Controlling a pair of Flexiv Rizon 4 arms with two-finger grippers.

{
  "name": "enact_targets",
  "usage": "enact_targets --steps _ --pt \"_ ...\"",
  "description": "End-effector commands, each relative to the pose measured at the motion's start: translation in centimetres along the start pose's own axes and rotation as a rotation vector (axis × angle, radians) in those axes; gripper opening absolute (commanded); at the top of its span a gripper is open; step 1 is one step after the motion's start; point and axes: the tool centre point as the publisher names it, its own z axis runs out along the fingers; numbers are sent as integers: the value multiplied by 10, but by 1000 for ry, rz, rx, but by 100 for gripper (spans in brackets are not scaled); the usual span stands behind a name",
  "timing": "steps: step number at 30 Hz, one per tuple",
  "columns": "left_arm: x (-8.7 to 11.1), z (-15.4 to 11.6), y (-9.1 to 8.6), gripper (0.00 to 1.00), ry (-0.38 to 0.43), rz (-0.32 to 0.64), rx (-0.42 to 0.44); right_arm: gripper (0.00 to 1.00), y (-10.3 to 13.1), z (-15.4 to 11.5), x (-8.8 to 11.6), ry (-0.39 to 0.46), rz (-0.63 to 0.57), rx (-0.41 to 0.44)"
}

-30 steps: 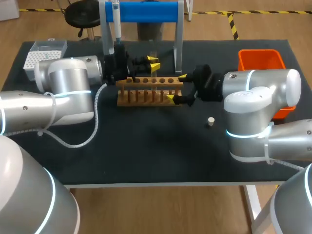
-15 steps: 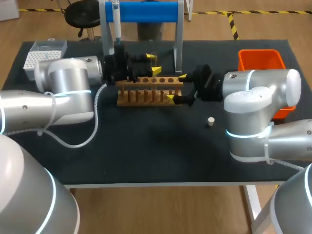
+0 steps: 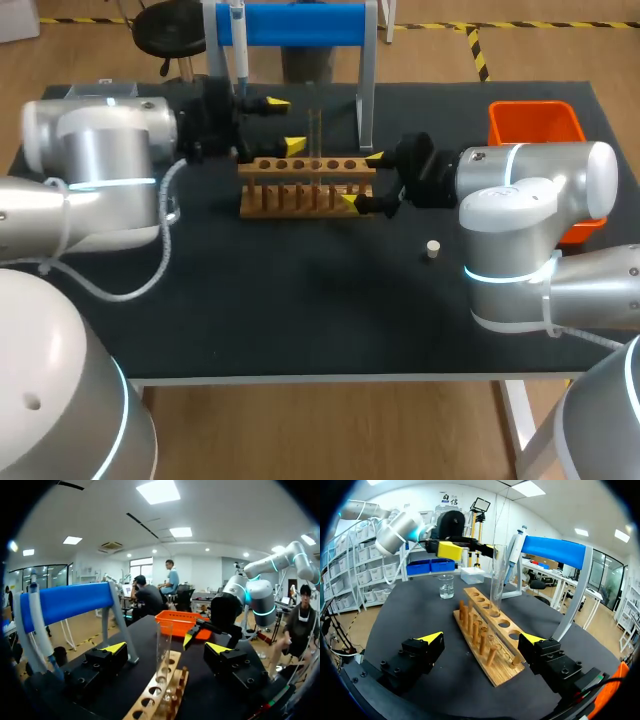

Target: Invert the test tube, pick up the pipette, mount the tip to pipette, aspirate from beaker and dispense into the tube, eject the tip, return the pipette, and cap with the stopper.

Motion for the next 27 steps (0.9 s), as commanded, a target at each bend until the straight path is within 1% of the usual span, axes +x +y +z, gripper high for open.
enact_targets --steps 1,4,5,6,27 --pt "32 -78 -8 100 -136 -12 -27 100 -1 0 1 -2 0 -1" --pt "41 -107 -8 100 -202 -18 -23 100 -1 0 1 -2 0 -1" --pt "45 -115 -9 100 -221 -19 -11 100 -1 0 1 -2 0 -1" --pt "50 -121 -10 100 -233 -23 19 100 -1 0 1 -2 0 -1" --pt "50 -121 -10 100 -233 -23 19 100 -1 0 1 -2 0 -1"
